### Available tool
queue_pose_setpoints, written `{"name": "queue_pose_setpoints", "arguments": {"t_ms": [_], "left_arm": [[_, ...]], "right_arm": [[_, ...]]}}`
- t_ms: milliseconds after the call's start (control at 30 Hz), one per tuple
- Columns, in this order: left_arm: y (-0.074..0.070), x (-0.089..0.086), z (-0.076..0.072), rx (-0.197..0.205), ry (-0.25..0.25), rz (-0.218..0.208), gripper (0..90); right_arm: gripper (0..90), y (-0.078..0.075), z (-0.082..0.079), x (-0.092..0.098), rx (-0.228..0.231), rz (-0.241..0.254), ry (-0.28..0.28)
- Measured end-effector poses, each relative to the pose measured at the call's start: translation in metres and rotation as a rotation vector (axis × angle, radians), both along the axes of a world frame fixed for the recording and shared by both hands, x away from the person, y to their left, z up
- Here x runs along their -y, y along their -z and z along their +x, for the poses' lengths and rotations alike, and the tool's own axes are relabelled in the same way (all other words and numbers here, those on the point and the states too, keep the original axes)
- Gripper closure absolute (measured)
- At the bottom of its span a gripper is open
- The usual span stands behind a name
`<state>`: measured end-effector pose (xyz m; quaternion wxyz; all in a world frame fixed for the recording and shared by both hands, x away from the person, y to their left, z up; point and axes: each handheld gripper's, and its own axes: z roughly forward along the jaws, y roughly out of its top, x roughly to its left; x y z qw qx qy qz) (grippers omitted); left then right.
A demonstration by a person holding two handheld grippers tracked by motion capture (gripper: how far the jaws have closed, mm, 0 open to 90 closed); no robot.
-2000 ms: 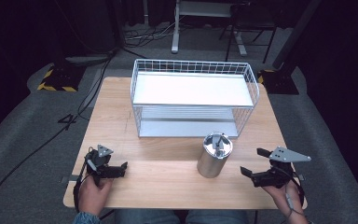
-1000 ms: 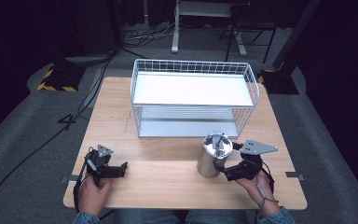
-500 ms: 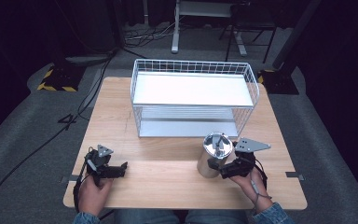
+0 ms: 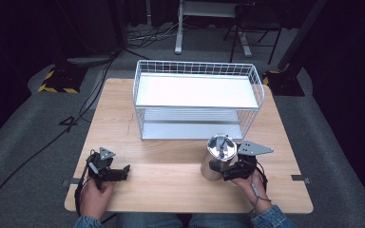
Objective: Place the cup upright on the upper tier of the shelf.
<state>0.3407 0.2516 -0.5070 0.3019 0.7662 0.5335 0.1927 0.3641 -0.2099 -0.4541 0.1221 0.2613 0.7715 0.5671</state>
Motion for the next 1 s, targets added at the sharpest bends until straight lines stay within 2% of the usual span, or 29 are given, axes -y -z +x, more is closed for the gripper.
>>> {"name": "queue_pose_setpoints", "arguments": {"t_ms": [133,300,500,700,800,1000], "left_arm": [[0.0,0.0,0.0,0.001,0.0,0.0,0.2],[0.0,0.0,0.0,0.0,0.0,-0.001,0.2],[0.0,0.0,0.0,0.0,0.0,0.0,0.2],[0.0,0.0,0.0,0.0,0.0,0.0,0.2],[0.0,0.0,0.0,0.0,0.001,0.0,0.2],[0.0,0.0,0.0,0.0,0.0,-0.001,0.2]], "right_arm": [[0.0,0.004,0.001,-0.005,0.006,-0.031,0.012],[0.7,0.007,0.002,-0.005,-0.001,-0.017,0.005],[1.8,0.005,0.001,-0.005,0.015,-0.031,0.006],[3.4,-0.001,-0.002,-0.006,0.048,-0.069,0.008],[3.4,-0.004,0.0,-0.005,0.023,-0.064,0.002],[3.6,-0.007,-0.001,-0.006,0.02,-0.079,0.007]]}}
